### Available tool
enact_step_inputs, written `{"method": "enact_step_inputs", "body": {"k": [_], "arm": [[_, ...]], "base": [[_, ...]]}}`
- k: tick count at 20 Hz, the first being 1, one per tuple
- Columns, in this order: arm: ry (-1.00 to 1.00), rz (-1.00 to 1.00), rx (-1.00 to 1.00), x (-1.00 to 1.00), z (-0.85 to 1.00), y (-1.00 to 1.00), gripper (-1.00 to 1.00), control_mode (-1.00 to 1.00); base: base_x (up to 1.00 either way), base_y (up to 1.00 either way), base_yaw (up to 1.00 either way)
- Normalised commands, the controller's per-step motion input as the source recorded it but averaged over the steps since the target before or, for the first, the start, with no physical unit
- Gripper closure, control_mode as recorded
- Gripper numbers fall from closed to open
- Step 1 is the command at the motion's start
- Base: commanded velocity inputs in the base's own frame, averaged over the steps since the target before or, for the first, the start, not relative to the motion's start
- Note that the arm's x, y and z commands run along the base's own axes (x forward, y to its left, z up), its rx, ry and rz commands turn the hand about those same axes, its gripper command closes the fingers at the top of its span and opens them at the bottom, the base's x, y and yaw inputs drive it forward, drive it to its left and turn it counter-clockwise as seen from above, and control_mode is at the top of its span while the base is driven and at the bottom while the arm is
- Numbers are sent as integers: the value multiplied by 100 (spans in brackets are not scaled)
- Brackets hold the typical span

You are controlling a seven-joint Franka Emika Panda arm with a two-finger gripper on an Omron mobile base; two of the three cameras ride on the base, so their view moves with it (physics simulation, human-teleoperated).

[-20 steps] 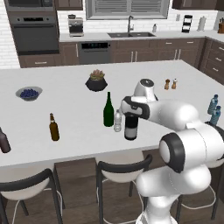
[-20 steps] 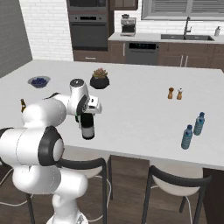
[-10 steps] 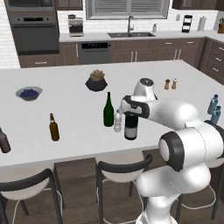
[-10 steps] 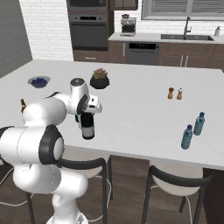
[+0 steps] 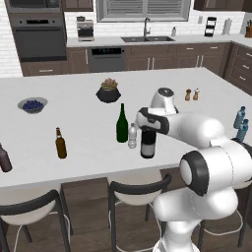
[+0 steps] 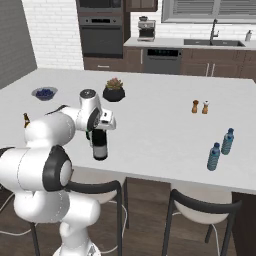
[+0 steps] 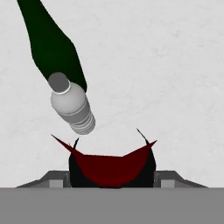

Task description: Move the plastic bottles in the middle to the plastics group, and the glass bottles in the middle to the glass group.

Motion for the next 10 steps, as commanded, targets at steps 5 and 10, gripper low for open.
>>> {"method": "enact_step_inputs", "body": {"k": [5,10], "arm": [[0,3,0,-87,1,16,100,-100],[0,3,0,-50,12,49,100,-100]], "base": [[0,0,0],[0,0,0]]}}
